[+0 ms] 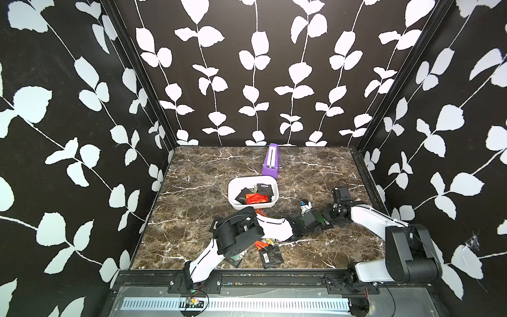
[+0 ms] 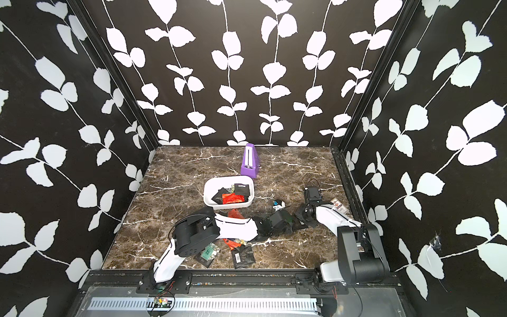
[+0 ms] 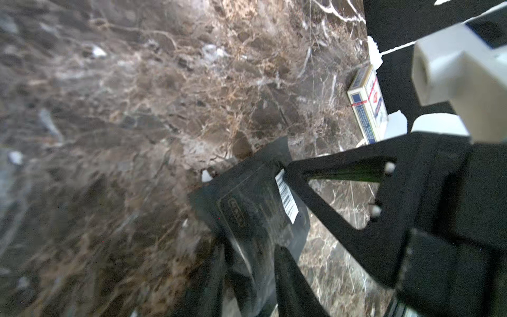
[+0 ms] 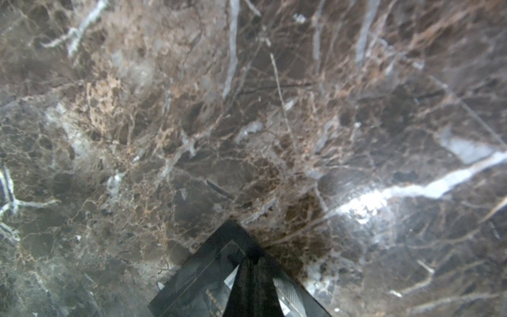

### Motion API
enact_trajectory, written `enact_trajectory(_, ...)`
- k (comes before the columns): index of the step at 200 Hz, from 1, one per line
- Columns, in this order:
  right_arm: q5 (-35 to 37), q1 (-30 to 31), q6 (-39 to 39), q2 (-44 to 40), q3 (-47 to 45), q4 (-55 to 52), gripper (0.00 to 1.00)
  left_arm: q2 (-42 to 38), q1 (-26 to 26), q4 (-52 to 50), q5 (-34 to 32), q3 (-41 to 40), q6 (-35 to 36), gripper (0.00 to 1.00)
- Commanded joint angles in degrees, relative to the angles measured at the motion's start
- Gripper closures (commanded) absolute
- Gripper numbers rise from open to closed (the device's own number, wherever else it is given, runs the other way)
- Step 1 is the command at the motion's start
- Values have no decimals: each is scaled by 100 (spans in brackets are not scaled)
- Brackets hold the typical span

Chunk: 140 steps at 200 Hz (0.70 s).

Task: Put the tea bags into the storage box
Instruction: Pick up the tea bag from the center of the board.

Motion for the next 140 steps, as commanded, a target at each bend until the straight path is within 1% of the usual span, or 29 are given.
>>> enact_trajectory(1,86,-16,-71,138,19,-237,100,245,-12,-516,-96,-30,-209,68)
enact_trajectory(20,68,-20,-108,161,30,-240,100,380,-2,-287,-58,-31,-396,71)
enact_trajectory(44,63,-20,-117,174,43,-262,100,541,-2,-140,25,92,-500,78)
enact_trajectory(71,54,-18,-125,179,41,-262,100,556,13,-293,19,206,-390,91)
enact_trajectory(81,57,-17,-121,174,41,-261,100,555,25,-274,42,197,-393,100)
enact_trajectory(108,-12,-16,-99,182,32,-197,100,474,31,-273,73,166,-375,100)
enact_trajectory(140,-523,-20,-90,148,168,-12,100,88,62,-334,46,20,-160,100)
